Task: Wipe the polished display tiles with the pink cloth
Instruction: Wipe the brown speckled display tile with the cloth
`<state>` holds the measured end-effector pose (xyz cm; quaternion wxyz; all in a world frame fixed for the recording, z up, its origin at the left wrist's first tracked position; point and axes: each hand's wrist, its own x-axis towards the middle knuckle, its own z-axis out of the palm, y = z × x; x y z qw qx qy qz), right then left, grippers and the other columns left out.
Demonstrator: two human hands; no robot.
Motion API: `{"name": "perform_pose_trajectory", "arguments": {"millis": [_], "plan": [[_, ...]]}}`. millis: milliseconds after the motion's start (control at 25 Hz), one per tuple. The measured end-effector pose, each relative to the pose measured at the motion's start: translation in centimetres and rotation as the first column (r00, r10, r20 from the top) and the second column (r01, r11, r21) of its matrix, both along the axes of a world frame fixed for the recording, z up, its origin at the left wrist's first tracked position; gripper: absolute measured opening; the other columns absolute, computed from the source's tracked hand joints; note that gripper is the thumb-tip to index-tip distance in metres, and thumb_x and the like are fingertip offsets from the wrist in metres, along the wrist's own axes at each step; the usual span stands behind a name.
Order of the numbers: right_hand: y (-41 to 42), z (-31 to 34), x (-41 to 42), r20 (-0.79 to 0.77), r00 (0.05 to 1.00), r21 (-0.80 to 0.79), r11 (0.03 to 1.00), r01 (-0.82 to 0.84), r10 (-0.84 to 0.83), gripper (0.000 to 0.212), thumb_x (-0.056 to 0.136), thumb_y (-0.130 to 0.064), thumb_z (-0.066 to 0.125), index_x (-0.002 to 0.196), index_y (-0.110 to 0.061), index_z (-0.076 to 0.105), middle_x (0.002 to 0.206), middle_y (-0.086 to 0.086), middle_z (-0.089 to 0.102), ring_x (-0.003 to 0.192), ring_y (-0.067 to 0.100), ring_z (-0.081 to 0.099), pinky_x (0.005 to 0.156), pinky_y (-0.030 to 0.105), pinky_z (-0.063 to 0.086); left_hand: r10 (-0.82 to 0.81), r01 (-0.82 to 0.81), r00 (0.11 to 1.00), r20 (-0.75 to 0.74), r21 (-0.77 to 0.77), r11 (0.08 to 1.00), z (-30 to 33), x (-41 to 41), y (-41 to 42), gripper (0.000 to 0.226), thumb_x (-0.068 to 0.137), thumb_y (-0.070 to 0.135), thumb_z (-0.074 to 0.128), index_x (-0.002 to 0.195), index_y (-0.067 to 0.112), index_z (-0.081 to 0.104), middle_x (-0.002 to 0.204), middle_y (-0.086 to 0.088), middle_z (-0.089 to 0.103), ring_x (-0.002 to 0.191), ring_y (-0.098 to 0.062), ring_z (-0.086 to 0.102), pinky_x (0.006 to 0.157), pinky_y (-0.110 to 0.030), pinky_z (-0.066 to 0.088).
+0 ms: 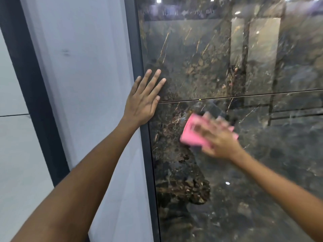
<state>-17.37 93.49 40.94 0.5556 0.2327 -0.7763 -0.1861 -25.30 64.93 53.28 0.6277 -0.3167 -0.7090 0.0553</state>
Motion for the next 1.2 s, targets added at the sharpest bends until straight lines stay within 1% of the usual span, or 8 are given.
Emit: {"name": "perform_pose_trajectory", "arguments": {"millis": [160,280,440,560,760,960,1080,1200], "plan": [[-4.4,9.0,-1.0,-0.157,0.987,-0.671,0.728,-0.137,0.041,0.073,0.080,-0.026,0.061,0.148,-0.018,0.035,0.157,0.010,0.023,0.145,0.033,0.016,0.115,0.052,0.016,-0.090,0.089,0.995,0.031,0.030,0.996,0.0,-0.1,0.1,0.051,0.102,0.027,0.026,0.151,0.015,0.034,0.158,-0.007,0.029,0.148,-0.027,0.019,0.120,-0.042,0.012],[-10.2,-1.5,-2.3,0.084,0.993,0.135,0.986,-0.093,0.083,0.074,0.081,-0.033,0.059,0.149,-0.023,0.030,0.157,0.000,0.019,0.147,0.029,0.009,0.118,0.053,-0.002,-0.141,0.140,0.989,0.034,0.022,0.990,0.2,0.0,-0.3,0.050,0.103,0.025,0.024,0.149,0.015,0.038,0.157,-0.006,0.032,0.147,-0.025,0.021,0.120,-0.040,0.012],[-6.0,-7.0,-0.1,0.238,0.969,0.670,0.733,-0.116,-0.065,0.068,0.082,-0.036,0.063,0.145,-0.027,0.040,0.157,-0.005,0.023,0.146,0.018,0.007,0.117,0.047,-0.017,-0.098,0.098,0.995,0.032,0.015,0.995,0.0,-0.1,-0.4,0.049,0.105,0.029,0.024,0.152,0.017,0.032,0.159,-0.005,0.028,0.148,-0.026,0.020,0.120,-0.040,0.012],[0.5,3.1,0.4,0.044,0.998,0.126,0.991,-0.051,0.045,0.067,0.081,-0.023,0.051,0.146,-0.022,0.034,0.159,-0.005,0.016,0.146,0.021,0.012,0.120,0.044,0.002,-0.078,0.078,0.997,-0.001,0.045,0.996,-0.4,0.0,0.0,0.048,0.105,0.029,0.027,0.151,0.016,0.032,0.159,-0.005,0.028,0.147,-0.027,0.021,0.120,-0.040,0.011],[2.1,4.4,0.2,-0.127,0.992,-0.618,0.780,-0.098,0.024,0.072,0.075,-0.017,0.055,0.145,-0.021,0.038,0.156,0.008,0.029,0.145,0.032,0.021,0.117,0.049,0.015,-0.019,0.013,0.998,0.059,0.106,0.994,-1.4,0.3,1.3,0.053,0.105,0.035,0.023,0.154,0.015,0.026,0.161,-0.007,0.022,0.149,-0.030,0.015,0.121,-0.046,0.012],[-0.9,-10.2,0.9,0.198,0.976,0.454,0.891,-0.008,-0.092,0.086,0.079,-0.039,0.055,0.153,-0.029,0.013,0.162,-0.007,-0.006,0.149,0.022,0.001,0.119,0.044,-0.007,-0.002,-0.008,0.996,0.092,0.103,0.995,-1.3,0.6,1.3,0.053,0.104,0.034,0.025,0.154,0.015,0.023,0.161,-0.008,0.020,0.149,-0.031,0.015,0.121,-0.047,0.012],[0.5,-1.0,0.2,0.009,1.000,-0.036,0.999,0.009,-0.009,0.081,0.078,-0.030,0.059,0.151,-0.027,0.025,0.162,0.001,0.009,0.147,0.026,0.011,0.118,0.039,0.004,-0.023,0.013,0.996,0.083,0.116,0.993,-2.6,0.6,1.2,0.054,0.104,0.031,0.030,0.154,0.014,0.024,0.161,-0.009,0.020,0.149,-0.030,0.015,0.121,-0.047,0.012],[-4.0,3.8,-1.0,-0.188,0.982,-0.602,0.791,-0.104,-0.014,0.070,0.074,-0.022,0.064,0.141,-0.014,0.048,0.151,0.014,0.036,0.141,0.031,0.024,0.113,0.037,0.014,-0.025,0.020,0.998,0.054,0.103,0.995,-4.5,0.2,0.8,0.053,0.103,0.028,0.031,0.154,0.012,0.024,0.160,-0.012,0.022,0.148,-0.031,0.017,0.121,-0.046,0.012]]}}
